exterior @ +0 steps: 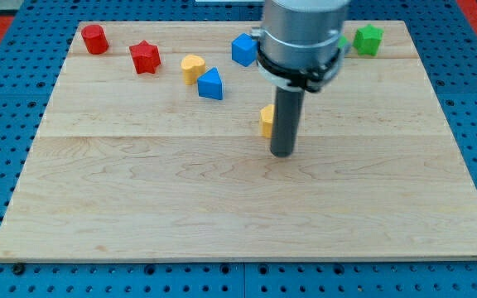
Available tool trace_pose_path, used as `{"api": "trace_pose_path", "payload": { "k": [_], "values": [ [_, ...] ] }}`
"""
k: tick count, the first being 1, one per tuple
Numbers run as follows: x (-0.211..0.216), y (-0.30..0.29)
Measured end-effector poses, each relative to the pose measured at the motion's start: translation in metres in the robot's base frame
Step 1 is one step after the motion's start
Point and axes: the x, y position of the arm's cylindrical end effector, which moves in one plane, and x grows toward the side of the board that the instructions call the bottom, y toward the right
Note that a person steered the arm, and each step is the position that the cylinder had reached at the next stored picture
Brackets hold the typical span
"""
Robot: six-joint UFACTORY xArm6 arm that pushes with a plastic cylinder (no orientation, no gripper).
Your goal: Keep the blue cube diagonally to the bottom right of the yellow hexagon
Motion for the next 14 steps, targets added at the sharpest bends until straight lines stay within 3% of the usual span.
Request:
{"api": "trace_pose_path", "payload": {
  "k": [1,2,3,4,5,6,7,8,9,10,11,13,14],
  "values": [
    [-0.024,-0.006],
    [-0.012,0.043],
    [-0.084,0.056],
    [-0.148,0.02],
    [-0.206,0.046],
    [-0.244,-0.01],
    [-0.246,-0.023],
    [-0.21,-0.026],
    [-0.232,-0.073],
    [-0.205,-0.097],
    [-0.162,-0.011],
    [-0.096,0.021],
    [-0.101,0.023]
  ]
}}
